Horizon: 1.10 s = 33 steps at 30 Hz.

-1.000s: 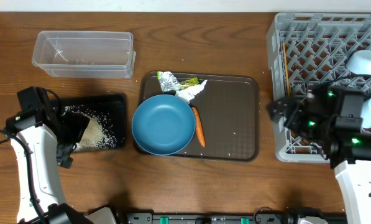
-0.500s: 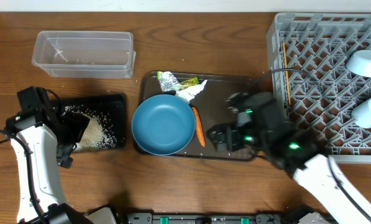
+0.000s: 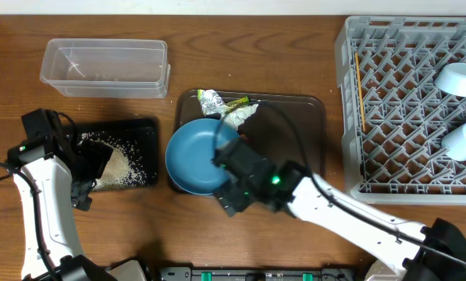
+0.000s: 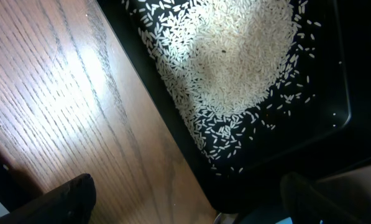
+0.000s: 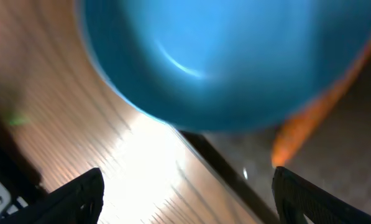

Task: Sort waste into correct bins and load items into the dishwasher rack
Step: 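Move the right gripper left to the teal bowl on the tray, then grasp the teal bowl rim with the right gripper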

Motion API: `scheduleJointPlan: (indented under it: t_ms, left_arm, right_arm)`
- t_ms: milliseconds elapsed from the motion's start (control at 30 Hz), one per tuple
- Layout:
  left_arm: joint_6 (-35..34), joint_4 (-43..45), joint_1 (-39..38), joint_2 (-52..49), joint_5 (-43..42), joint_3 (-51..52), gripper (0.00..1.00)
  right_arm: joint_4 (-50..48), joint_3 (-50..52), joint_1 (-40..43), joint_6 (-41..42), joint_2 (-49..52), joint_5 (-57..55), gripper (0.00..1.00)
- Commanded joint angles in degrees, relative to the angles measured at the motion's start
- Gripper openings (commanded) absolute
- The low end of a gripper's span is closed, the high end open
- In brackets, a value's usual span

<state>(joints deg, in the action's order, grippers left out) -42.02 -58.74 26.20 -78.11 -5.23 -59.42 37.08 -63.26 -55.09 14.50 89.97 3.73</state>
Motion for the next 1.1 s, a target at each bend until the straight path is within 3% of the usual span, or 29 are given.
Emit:
scheduleJointPlan:
  t_ms: [0,267,633,733,833,1000,1067]
  left_arm:
    - [0.15,-0.35,0.26,0.63,0.11,-0.92,0.98]
    - [0.15,-0.35,0.26,0.63,0.09,-0.92,0.98]
    - [0.15,-0.35,0.26,0.63,0.11,-0.92,0.98]
    - [0.15,-0.35,0.26,0.63,0.11,-0.92,0.98]
    - [0.15,-0.35,0.26,0.63,0.11,-0.92,0.98]
    - [0.15,-0.35,0.26,0.63,0.11,-0.92,0.98]
    - [0.15,-0.35,0.26,0.63,0.11,-0.92,0.98]
  right_arm:
    - [0.15,-5.31,-3.34,-4.87,0.63,-5.25,0.89]
    - [-2.8,-7.19,-6.49,-12.94,9.09,-4.07,0.95]
    - [-5.22,-10.99,-6.49,-13.31,18.67,-3.89,0.81]
    - [-5.77,-10.97,-6.49,-13.29,18.8,-3.45,0.66]
    - [-5.18,-10.97,-6.49,-13.27,18.91,-3.43,0.61]
    - [-5.2,-10.97,-6.49,-12.85,18.91,-3.48,0.38]
    - [-4.98,-10.95,-6.49,-12.83,18.91,-3.39,0.37]
